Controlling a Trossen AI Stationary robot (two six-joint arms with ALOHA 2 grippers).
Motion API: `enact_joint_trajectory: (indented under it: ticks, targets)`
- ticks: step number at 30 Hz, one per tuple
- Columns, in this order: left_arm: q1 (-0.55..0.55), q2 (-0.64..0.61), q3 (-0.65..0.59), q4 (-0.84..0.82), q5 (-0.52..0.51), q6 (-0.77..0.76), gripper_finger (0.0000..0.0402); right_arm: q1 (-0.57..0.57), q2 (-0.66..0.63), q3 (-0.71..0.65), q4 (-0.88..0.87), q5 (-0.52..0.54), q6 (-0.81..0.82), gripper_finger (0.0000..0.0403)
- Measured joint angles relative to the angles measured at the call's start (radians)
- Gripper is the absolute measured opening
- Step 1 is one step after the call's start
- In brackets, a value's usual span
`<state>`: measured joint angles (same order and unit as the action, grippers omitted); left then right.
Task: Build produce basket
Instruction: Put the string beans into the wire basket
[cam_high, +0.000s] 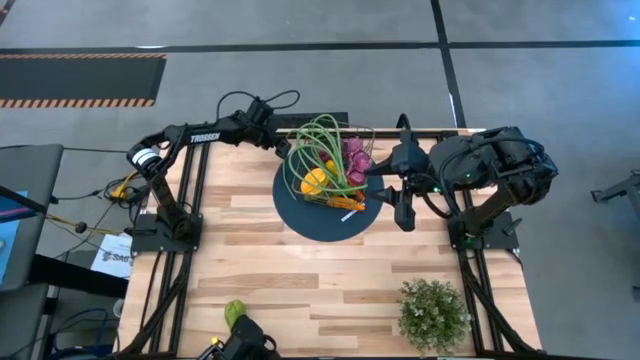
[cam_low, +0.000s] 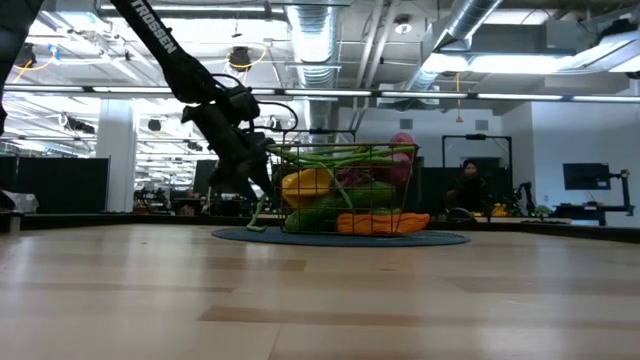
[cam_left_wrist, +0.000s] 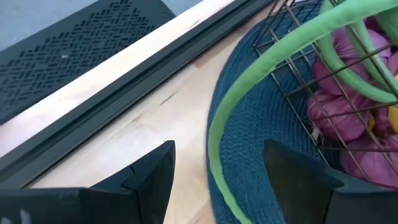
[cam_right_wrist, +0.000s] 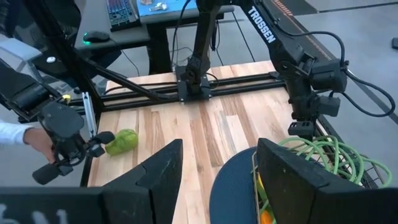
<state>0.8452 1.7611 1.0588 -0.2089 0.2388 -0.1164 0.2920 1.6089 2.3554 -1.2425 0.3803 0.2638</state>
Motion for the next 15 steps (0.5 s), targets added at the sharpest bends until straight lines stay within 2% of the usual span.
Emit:
enact_joint_trajectory:
  ticks: [15]
  targets:
    - [-0.019, 0.009, 0.001, 0.062, -0.029, -0.029, 0.0224, 0.001, 0.000, 0.000, 0.003, 0.012, -0.002, 0.0225]
